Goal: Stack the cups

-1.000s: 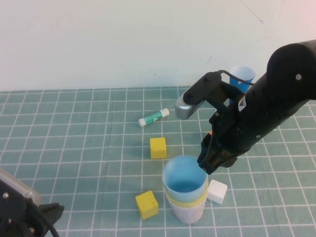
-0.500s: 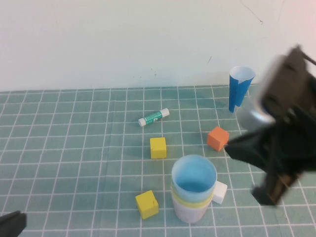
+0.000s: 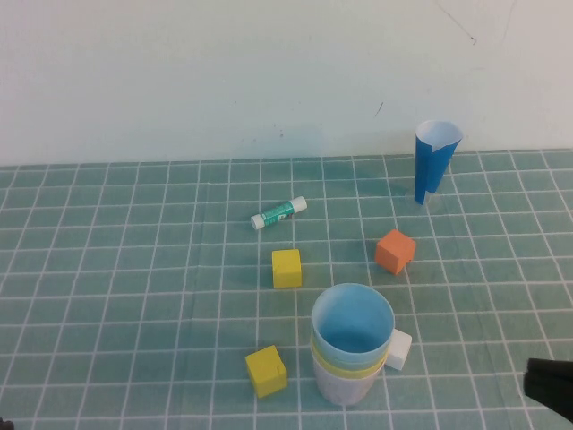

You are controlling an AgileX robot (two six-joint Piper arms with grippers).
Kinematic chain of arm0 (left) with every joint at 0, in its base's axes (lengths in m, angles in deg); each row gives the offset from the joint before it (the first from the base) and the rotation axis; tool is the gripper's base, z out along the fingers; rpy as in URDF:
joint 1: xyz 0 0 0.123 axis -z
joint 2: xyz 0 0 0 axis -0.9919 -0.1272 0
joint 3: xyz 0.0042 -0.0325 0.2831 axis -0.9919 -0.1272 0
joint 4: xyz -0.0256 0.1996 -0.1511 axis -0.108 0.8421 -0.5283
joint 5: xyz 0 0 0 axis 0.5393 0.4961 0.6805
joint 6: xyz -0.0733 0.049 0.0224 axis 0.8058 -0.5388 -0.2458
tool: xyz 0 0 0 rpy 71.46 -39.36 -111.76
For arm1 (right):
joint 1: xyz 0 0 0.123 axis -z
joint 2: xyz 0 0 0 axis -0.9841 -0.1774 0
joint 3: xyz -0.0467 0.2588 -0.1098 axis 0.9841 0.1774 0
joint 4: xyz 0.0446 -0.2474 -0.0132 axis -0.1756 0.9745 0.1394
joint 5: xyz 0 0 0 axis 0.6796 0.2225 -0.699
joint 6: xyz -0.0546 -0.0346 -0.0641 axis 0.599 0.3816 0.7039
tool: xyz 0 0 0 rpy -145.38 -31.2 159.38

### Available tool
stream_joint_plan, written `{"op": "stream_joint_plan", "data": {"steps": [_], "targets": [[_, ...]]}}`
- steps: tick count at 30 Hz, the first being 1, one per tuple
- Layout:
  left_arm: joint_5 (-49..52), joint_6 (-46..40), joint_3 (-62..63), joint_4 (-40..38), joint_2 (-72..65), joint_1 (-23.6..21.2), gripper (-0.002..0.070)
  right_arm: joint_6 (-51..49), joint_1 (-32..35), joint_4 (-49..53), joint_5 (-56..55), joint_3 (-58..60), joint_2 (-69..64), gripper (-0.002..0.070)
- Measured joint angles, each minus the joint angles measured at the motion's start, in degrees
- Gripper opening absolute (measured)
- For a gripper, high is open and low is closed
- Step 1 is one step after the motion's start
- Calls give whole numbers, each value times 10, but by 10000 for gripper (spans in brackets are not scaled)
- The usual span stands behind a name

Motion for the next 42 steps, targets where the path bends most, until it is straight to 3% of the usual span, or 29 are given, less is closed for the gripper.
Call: {"op": "stream_joint_plan", "data": {"steps": [7,24,26,32,42], "targets": [[5,0,0,0,0,0,-2,6,-1,-14,-4,24,72,-1],[9,0,0,0,0,0,-2,7,-2,14,2,47,73,-1],[9,0,0,0,0,0,-2,12,-2,59,-48,65,73,-1],[9,0,0,0,0,0,-2,58,-2,141,-349,160,73,-1],[9,0,0,-1,0,0,-2,74,-2,144,-543,256,74,-1]]}}
